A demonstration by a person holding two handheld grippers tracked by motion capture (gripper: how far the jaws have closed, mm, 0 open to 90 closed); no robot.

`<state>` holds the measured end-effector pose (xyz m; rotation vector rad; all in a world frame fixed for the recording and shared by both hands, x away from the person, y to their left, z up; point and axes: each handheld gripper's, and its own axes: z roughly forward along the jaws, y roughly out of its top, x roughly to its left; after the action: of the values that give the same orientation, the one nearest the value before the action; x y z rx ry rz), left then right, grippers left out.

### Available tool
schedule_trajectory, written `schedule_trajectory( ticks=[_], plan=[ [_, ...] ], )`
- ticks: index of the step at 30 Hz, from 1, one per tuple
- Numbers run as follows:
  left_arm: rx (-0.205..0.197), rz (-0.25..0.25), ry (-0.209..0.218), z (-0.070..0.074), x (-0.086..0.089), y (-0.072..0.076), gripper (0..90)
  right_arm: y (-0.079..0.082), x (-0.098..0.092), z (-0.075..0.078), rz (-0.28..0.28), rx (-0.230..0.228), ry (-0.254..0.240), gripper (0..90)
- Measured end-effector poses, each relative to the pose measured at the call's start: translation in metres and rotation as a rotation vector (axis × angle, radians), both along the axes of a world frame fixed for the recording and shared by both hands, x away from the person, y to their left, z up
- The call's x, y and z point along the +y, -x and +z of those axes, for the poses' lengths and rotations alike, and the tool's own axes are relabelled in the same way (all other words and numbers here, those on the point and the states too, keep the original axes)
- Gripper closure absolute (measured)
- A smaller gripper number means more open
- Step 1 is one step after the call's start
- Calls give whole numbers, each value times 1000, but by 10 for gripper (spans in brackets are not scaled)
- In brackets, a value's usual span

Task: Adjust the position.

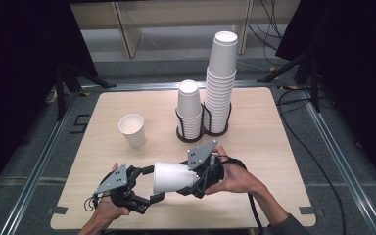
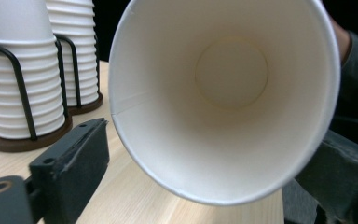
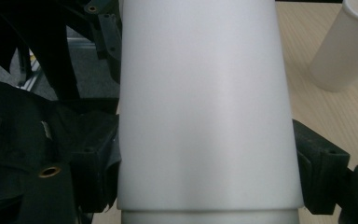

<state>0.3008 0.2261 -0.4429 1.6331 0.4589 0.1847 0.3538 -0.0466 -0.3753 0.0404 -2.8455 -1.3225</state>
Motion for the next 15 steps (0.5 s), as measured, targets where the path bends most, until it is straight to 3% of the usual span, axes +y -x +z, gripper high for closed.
schedule_trajectory(
  ticks=[3,4,15],
  plan=[
    [-7,0,28,0,-1,0,36,-1,0,0,9,-6,-25,237],
    [-6,3,32,0,-1,0,14,0,1,-1,12,14,-32,237],
    [-32,-4,25,3,-5,4,0,2,13,-11,51,50,-71,235]
  ],
)
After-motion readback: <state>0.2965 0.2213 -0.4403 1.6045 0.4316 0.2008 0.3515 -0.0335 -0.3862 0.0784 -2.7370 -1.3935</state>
